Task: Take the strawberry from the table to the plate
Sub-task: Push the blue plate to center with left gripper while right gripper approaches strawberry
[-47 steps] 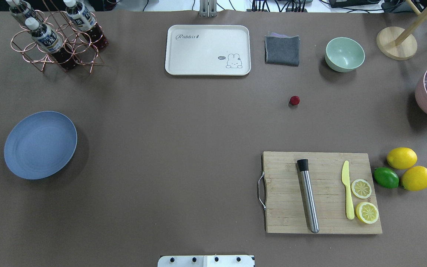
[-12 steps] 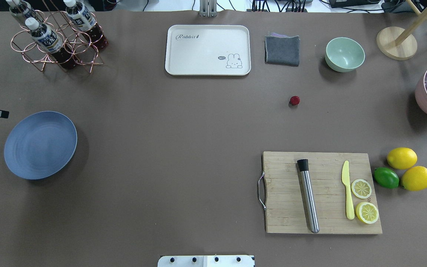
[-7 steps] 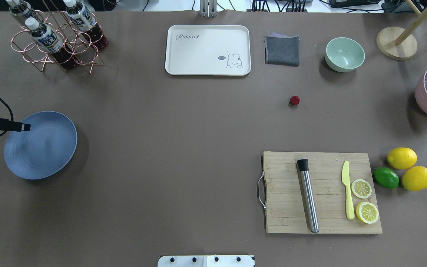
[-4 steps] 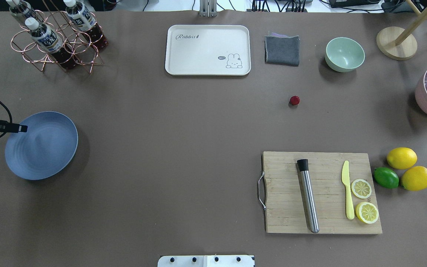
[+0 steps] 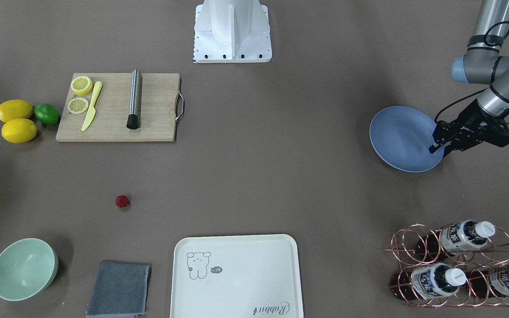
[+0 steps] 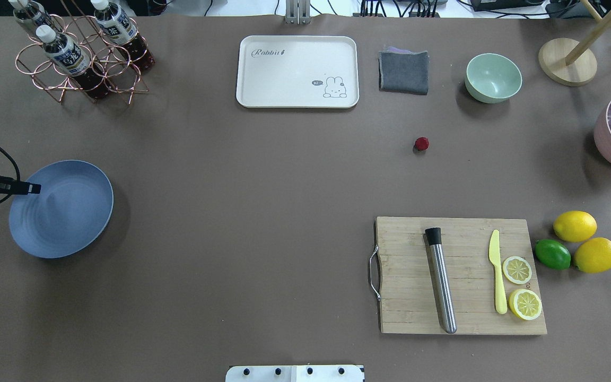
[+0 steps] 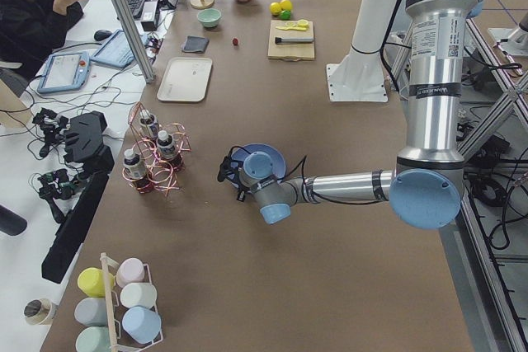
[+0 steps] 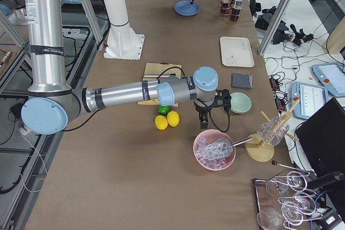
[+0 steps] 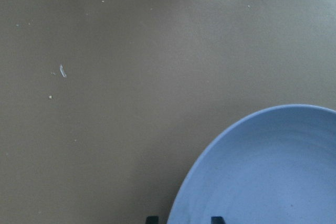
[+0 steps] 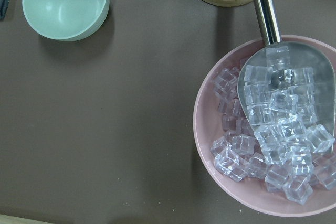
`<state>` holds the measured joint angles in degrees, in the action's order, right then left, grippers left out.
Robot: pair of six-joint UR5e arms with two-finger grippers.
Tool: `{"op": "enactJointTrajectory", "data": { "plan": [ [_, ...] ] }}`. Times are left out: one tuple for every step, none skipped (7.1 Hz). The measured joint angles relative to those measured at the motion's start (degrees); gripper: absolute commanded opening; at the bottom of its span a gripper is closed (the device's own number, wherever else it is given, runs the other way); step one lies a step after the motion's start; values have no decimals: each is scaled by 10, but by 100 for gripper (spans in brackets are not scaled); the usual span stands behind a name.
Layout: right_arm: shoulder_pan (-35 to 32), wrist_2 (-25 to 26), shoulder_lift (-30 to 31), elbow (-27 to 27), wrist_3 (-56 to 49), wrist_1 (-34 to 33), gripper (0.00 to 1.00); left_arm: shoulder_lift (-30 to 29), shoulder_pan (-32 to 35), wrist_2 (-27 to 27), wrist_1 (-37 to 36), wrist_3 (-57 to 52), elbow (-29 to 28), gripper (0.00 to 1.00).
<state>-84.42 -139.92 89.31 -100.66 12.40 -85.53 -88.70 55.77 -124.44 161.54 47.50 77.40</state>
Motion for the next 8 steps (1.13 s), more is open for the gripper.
{"op": "enactJointTrajectory", "data": {
  "plan": [
    [0, 0, 0, -2, 4, 0, 100, 0, 0, -2, 0, 2, 0, 0],
    [0, 0, 1, -3, 7, 0, 100, -2, 0, -17, -3, 4, 0, 0],
    [0, 0, 1, -5, 7, 0, 100, -6, 2, -53, -10, 6, -3, 0],
    [0, 0, 1, -5, 8, 0, 100, -11, 9, -102, -15, 20, -5, 0],
    [0, -1, -2, -6, 8, 0, 100, -25, 24, -154, -17, 62, -4, 0],
    [3, -1, -8, -7, 8, 0, 100, -46, 40, -197, -18, 115, 0, 0],
    [12, -2, -18, -12, 10, 1, 100, -67, 50, -218, -19, 163, 7, 0],
    [28, -2, -30, -20, 22, 1, 100, -90, 53, -223, -26, 200, 12, 0]
  ]
}}
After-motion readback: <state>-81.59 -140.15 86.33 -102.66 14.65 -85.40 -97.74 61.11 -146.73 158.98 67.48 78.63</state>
